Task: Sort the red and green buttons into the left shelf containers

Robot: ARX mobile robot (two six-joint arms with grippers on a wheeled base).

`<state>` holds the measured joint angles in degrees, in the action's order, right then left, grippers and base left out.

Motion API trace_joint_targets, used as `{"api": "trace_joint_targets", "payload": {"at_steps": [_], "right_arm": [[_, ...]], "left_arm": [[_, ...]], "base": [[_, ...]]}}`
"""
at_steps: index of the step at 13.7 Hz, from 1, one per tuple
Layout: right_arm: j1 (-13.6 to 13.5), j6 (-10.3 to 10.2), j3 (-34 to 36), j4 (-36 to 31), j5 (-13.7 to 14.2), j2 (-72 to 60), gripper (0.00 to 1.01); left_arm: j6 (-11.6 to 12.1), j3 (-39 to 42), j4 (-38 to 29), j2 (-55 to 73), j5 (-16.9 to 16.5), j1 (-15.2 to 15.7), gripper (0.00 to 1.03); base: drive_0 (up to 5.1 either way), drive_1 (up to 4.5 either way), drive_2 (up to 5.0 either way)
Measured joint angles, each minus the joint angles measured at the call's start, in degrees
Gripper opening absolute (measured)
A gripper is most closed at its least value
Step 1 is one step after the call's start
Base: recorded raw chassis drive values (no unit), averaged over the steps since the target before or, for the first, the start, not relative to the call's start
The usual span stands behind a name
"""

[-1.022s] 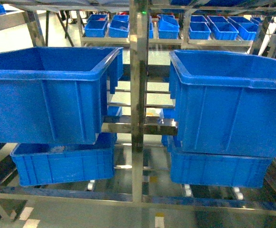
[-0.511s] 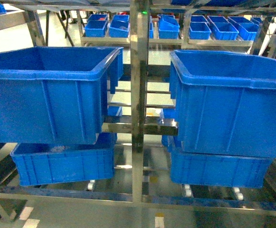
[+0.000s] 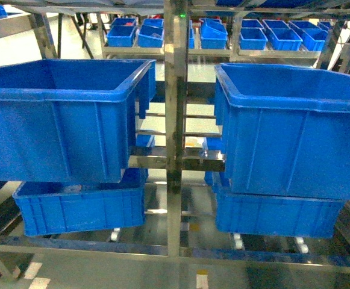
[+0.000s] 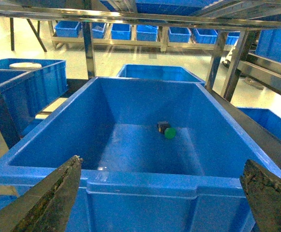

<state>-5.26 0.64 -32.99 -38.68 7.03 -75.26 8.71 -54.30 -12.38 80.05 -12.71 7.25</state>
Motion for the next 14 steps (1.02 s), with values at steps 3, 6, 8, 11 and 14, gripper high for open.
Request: {"api": "trace_joint_targets", "payload": {"at_steps": [3, 6, 8, 11, 14], "right_arm": [[0.00, 0.00, 0.00, 0.02, 0.02, 0.00, 0.98], [0.02, 0.00, 0.00, -0.02, 0.02, 0.00, 0.98], [0.04, 0.00, 0.00, -0.02, 0.02, 0.00, 0.98], [0.00, 0.00, 0.00, -0.07, -0.02, 0.00, 0.98], [0.07, 0.00, 0.00, -0.09, 0.20, 0.00, 0.98]], "left_arm": [[-3.02, 0.98, 0.72, -1.49, 1.38, 1.57, 0.26], [-3.80, 1.03, 0.79, -1.49, 1.46, 1.33, 0.26], [-3.80, 1.03, 0.79, -1.49, 1.29, 1.16, 0.26], [-5.73, -5.79, -0.87, 5.64, 3.21, -3.87, 0.26], [-6.27, -13.51, 4.44, 11.82, 2.51, -5.68, 0.26]], "base": [[0.0, 0.00, 0.0], [0.0, 0.00, 0.0], [0.0, 0.00, 0.0], [0.0, 0.00, 0.0], [0.0, 0.00, 0.0]]}}
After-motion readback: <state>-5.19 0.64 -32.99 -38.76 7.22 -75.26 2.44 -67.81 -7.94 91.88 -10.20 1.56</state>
